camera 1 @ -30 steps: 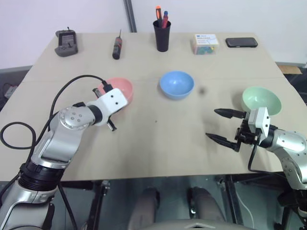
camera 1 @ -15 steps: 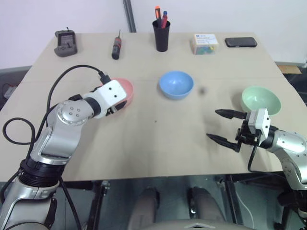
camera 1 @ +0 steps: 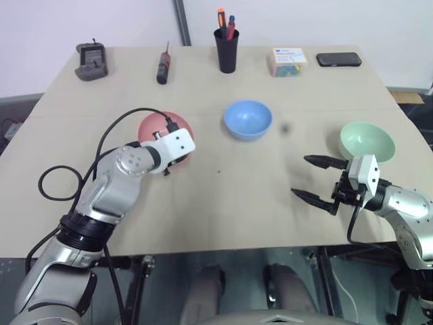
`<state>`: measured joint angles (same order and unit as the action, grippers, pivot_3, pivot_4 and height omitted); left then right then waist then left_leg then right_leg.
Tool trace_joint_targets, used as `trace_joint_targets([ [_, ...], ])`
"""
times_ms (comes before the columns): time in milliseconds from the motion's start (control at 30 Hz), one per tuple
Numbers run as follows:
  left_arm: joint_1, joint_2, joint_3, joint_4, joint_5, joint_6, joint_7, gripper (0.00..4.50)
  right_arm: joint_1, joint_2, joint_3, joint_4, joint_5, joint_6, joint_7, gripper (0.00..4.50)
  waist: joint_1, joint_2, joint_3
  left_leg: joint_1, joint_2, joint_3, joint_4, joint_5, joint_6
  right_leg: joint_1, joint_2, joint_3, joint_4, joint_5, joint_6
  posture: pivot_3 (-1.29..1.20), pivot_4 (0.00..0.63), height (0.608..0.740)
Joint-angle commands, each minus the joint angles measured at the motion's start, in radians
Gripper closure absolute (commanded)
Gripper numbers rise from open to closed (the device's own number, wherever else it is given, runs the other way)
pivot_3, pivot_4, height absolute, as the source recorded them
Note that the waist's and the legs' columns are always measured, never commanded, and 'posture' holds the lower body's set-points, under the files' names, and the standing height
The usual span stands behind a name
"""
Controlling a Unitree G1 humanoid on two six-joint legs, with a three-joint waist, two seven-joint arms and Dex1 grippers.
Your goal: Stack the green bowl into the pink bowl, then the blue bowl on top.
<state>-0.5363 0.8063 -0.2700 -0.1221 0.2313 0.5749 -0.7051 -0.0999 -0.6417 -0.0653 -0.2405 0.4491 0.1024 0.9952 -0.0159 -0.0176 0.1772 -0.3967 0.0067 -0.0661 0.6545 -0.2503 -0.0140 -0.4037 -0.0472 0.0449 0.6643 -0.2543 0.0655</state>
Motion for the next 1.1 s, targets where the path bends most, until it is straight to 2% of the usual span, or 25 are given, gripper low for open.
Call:
trace_joint_targets([
  [33, -0.016, 0.018, 0.070, -0.034, -0.017, 0.021, -0.020, 3.76, 0.007, -0.002, -0.023, -0.049, 0.006, -0.012, -0.012, 0.00, 0.000, 0.000, 0.000, 0.000, 0.000, 0.000, 0.000, 0.000, 0.000, 0.000, 0.000, 0.000, 0.000, 0.000, 0.000, 0.00, 0.150, 0.740],
  [67, -0.012, 0.018, 0.080, -0.044, -0.024, 0.031, -0.026, 3.75, 0.009, -0.002, -0.023, -0.052, 0.006, -0.011, -0.013, 0.00, -0.001, 0.000, 0.000, 0.000, 0.000, 0.000, 0.000, 0.000, 0.000, 0.000, 0.000, 0.000, 0.000, 0.000, 0.000, 0.00, 0.150, 0.740],
  [100, -0.010, 0.019, 0.086, -0.052, -0.030, 0.040, -0.035, 3.50, 0.009, -0.002, -0.022, -0.053, 0.006, -0.011, -0.015, 0.00, -0.001, 0.000, 0.000, 0.000, 0.000, 0.000, 0.000, 0.000, 0.000, 0.000, 0.000, 0.000, 0.000, 0.000, 0.000, 0.00, 0.150, 0.740],
  [133, -0.007, 0.024, 0.086, -0.059, -0.030, 0.040, -0.042, 3.18, 0.009, -0.002, -0.022, -0.054, 0.006, -0.009, -0.016, 0.00, 0.000, 0.000, 0.000, 0.000, 0.000, 0.000, 0.000, 0.000, 0.000, 0.000, 0.000, 0.000, 0.000, 0.000, 0.000, 0.00, 0.150, 0.740],
  [233, -0.009, 0.029, 0.083, -0.064, 0.004, 0.047, -0.019, 1.81, 0.006, -0.001, -0.020, -0.055, 0.007, -0.009, -0.019, 0.00, 0.000, 0.000, 0.000, 0.000, 0.000, 0.000, 0.000, 0.000, 0.000, 0.000, 0.000, 0.000, 0.000, 0.000, 0.000, 0.00, 0.150, 0.740],
  [267, -0.007, 0.037, 0.080, -0.070, 0.008, 0.051, -0.028, 1.53, 0.005, -0.001, -0.018, -0.054, 0.006, -0.010, -0.020, 0.00, 0.000, 0.000, 0.000, 0.000, 0.000, 0.000, 0.000, 0.000, 0.000, 0.000, 0.000, 0.000, 0.000, 0.000, 0.000, 0.00, 0.150, 0.740],
  [800, 0.000, 0.045, 0.164, -0.243, -0.093, 0.232, -0.095, 1.53, -0.022, 0.004, -0.004, -0.012, -0.009, -0.037, -0.007, 0.00, -0.001, 0.000, 0.000, 0.000, 0.000, 0.000, 0.000, 0.000, 0.000, 0.000, 0.000, 0.000, 0.000, 0.000, 0.000, 0.00, 0.150, 0.740],
  [1100, 0.020, 0.078, 0.122, -0.243, -0.063, 0.270, -0.062, 1.53, -0.041, 0.008, 0.001, 0.018, -0.012, -0.051, 0.014, 0.00, -0.001, 0.000, 0.000, 0.000, 0.000, 0.000, 0.000, 0.000, 0.000, 0.000, 0.000, 0.000, 0.000, 0.000, 0.000, 0.00, 0.150, 0.740],
])
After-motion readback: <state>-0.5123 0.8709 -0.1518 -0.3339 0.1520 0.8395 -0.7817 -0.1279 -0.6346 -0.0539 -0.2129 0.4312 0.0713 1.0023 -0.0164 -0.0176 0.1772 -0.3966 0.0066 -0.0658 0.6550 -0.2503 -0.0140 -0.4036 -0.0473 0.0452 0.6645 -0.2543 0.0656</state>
